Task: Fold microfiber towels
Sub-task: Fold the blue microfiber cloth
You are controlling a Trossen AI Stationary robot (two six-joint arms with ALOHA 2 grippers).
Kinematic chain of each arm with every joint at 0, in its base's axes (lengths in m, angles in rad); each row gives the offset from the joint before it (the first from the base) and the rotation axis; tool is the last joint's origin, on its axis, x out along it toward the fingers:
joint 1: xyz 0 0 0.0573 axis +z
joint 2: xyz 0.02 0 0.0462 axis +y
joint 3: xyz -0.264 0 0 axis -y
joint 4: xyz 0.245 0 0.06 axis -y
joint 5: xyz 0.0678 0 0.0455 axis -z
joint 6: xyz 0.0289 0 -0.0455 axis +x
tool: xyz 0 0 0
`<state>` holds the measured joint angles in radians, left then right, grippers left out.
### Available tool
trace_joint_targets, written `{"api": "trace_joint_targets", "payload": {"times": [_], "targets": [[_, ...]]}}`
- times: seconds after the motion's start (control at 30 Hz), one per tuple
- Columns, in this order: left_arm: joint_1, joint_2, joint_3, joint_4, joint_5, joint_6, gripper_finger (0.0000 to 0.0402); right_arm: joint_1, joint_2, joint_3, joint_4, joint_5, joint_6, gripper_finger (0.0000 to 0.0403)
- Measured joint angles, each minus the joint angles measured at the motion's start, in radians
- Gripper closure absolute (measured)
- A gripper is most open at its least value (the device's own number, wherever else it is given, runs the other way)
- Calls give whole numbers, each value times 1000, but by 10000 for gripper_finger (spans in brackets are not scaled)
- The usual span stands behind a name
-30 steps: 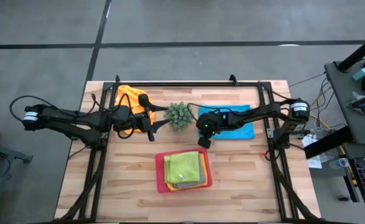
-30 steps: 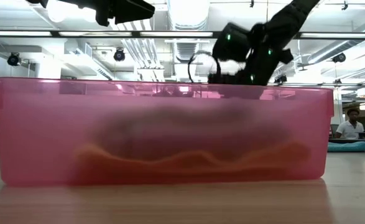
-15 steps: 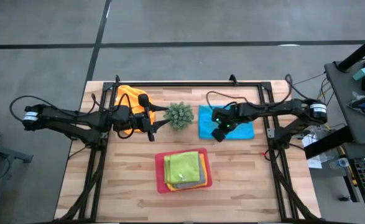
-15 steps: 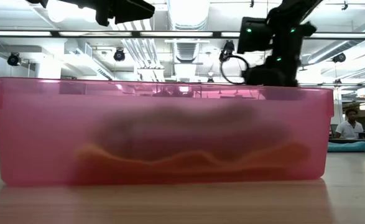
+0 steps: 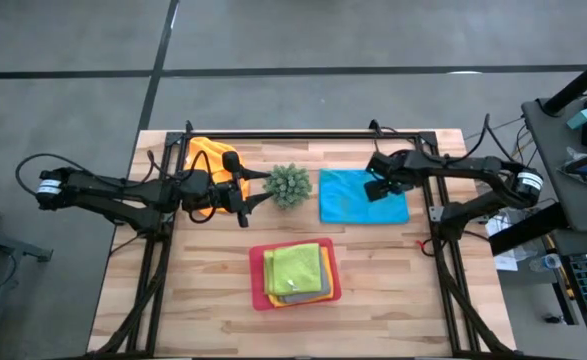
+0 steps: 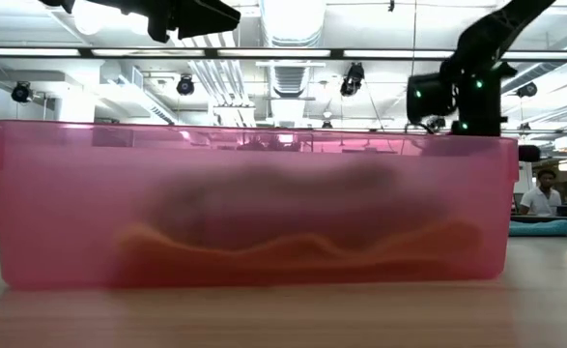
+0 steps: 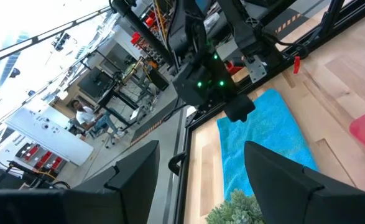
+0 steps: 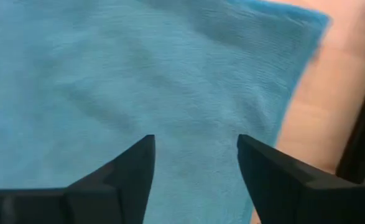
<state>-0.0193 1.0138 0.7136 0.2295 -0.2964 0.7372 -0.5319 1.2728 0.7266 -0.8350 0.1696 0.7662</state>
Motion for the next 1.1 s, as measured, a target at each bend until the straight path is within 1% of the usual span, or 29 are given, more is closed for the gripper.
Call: {"api": "trace_joint_targets", "payload": {"times": [0.13,0.27,0.37,0.6,0.67,0.73,0.83,0.93,1.1], "targets": [[0,0,0,1,0,0,182,-27,0,-28,-2,-1,27,162],[0,0,0,1,0,0,182,-53,-2,-30,-53,18,48,156],[0,0,0,1,0,2,182,-78,4,-49,7,32,46,158],[0,0,0,-1,0,1,182,-124,44,-100,73,-20,8,159],[0,0,0,-1,0,1,182,-126,41,-105,104,-57,-35,157],[0,0,-1,-1,0,2,182,-124,32,-102,194,-172,-68,157],[0,0,-1,-1,0,2,182,-120,18,-105,272,-285,-92,163],[0,0,-1,0,0,2,182,-121,15,-103,333,-329,-114,172],[0,0,-1,0,0,2,182,-121,14,-103,344,-330,-116,195]]}}
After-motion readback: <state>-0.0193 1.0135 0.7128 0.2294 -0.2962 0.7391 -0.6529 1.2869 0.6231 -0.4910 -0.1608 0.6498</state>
